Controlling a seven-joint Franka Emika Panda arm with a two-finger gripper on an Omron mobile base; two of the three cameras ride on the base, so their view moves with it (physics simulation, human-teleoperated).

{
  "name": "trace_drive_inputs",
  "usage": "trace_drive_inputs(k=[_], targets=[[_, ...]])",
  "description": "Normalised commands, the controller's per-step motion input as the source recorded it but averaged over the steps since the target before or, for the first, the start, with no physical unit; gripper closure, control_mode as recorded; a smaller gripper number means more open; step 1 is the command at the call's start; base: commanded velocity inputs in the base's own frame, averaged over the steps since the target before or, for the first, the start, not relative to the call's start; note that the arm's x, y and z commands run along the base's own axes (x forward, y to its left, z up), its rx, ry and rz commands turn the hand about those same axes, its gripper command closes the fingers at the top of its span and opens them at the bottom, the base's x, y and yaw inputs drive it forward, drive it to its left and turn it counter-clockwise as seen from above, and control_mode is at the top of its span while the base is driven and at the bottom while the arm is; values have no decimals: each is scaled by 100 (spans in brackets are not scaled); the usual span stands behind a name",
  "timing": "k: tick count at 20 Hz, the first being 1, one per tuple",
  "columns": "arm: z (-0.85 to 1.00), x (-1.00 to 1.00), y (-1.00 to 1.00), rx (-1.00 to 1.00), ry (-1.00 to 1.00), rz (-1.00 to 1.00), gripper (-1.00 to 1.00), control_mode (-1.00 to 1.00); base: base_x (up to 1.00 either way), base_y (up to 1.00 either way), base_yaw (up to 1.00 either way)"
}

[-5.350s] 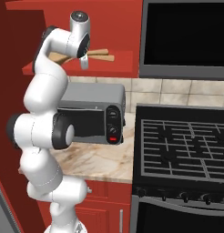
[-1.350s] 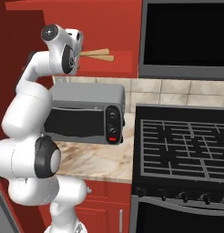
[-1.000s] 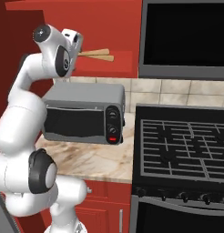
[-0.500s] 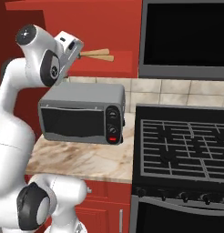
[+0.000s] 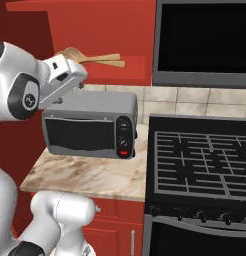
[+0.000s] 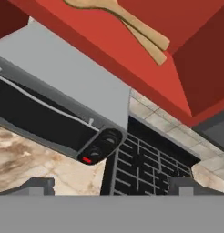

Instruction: Organize the utensils by type. Pick up the wooden spoons from the counter and place them in the open cabinet. Then pick up the metallic utensils from the counter and place them in the open drawer.

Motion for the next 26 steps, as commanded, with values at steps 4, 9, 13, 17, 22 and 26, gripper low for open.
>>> trace_drive_inputs(k=[4, 9, 13, 17, 22, 26], targets=[[-32, -97, -14, 29, -4, -32, -100, -100, 0, 0, 0], [-40, -79, -14, 26, 0, -24, -100, -100, 0, 0, 0], [-50, -54, -13, 24, 0, -15, -100, -100, 0, 0, 0], [-36, -20, -9, 15, 0, -10, -100, -100, 0, 0, 0], [-24, 5, -1, 4, 2, -8, -100, -100, 0, 0, 0], [-1, 4, 0, 0, 0, -2, -100, -100, 0, 0, 0]])
